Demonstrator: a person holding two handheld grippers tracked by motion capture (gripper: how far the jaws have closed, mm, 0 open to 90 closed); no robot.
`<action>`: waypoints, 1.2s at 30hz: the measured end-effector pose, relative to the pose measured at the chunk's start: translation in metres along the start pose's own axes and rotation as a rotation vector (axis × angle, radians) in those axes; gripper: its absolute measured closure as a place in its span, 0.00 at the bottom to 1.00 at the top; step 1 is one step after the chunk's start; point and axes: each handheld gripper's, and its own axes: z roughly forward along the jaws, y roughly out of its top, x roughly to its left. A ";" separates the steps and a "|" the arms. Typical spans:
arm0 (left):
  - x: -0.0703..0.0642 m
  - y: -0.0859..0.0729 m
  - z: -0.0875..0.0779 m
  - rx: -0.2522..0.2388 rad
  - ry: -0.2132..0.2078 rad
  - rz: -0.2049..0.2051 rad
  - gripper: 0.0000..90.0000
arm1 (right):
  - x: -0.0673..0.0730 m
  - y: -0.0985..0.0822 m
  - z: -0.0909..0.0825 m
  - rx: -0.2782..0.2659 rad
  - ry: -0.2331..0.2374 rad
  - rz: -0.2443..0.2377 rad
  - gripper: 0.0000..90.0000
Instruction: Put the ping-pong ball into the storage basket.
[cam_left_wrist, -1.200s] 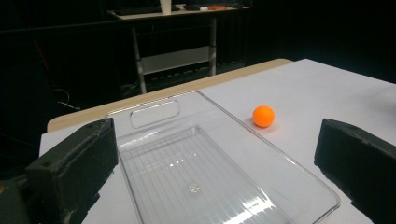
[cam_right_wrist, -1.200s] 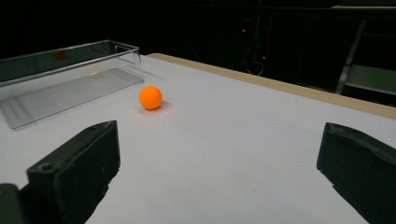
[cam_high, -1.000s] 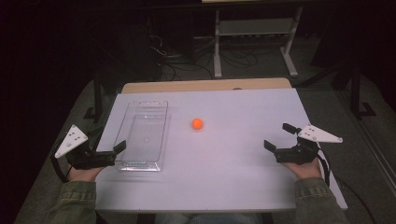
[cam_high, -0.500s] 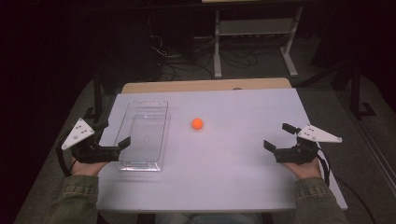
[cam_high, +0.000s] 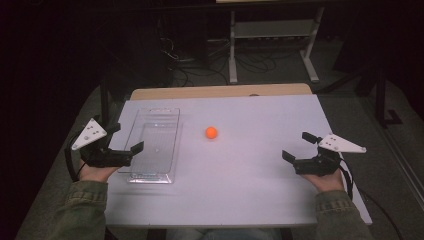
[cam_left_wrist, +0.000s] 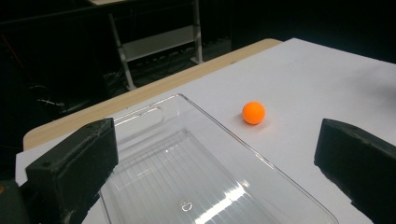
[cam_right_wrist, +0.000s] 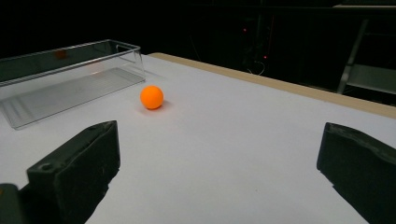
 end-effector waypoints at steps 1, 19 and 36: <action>0.000 0.001 0.001 0.007 -0.005 0.003 0.00 | 0.000 0.000 0.000 0.000 0.000 0.001 0.00; 0.001 0.014 0.025 0.063 -0.033 0.028 0.00 | 0.001 0.000 0.002 0.008 0.013 0.000 0.00; -0.001 0.036 0.046 0.131 -0.073 0.073 0.00 | 0.001 -0.001 0.003 0.017 0.024 -0.001 0.00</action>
